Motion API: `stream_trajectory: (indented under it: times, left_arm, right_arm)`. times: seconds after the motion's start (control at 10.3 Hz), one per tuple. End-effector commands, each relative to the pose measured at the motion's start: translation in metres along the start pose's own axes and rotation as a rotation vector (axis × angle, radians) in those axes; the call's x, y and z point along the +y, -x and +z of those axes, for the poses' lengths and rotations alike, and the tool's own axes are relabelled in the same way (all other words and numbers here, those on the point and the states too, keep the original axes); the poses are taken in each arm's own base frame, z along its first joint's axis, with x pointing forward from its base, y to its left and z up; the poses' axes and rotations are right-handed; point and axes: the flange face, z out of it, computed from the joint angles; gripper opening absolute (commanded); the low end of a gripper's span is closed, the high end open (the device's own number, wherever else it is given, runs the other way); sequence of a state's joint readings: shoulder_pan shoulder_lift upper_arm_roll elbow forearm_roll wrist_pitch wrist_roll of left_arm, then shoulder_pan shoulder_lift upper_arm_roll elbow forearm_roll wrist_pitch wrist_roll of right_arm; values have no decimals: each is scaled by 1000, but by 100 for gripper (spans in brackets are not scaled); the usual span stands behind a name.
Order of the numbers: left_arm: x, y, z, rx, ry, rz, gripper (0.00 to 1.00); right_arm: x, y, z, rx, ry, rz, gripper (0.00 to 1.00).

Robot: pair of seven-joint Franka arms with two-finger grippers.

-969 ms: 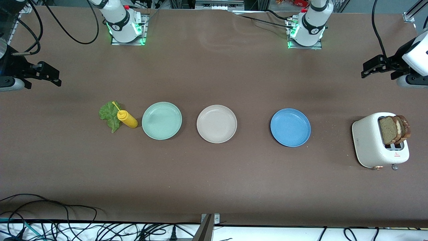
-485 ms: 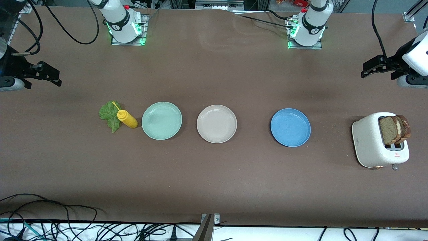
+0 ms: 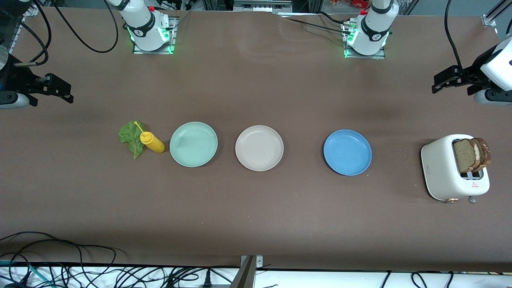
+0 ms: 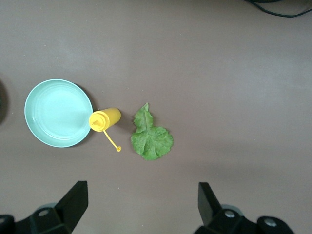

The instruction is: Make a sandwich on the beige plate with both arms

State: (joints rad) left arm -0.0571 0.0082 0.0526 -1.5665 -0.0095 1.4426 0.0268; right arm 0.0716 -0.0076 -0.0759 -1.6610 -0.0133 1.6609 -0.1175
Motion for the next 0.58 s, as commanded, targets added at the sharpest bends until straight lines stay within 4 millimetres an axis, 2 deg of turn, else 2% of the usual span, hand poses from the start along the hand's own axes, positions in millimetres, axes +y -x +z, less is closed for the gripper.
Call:
stream_trajectory:
  times: [0.0,0.48]
  left_arm:
    - [-3,0,-6,8,-6,13,100]
    - [-6,0,-14,24,-6,5,100]
  right_arm:
    - [0,-3,-5,6,-10,10,100]
    - [-2,-3,-5,5,-3,5,100]
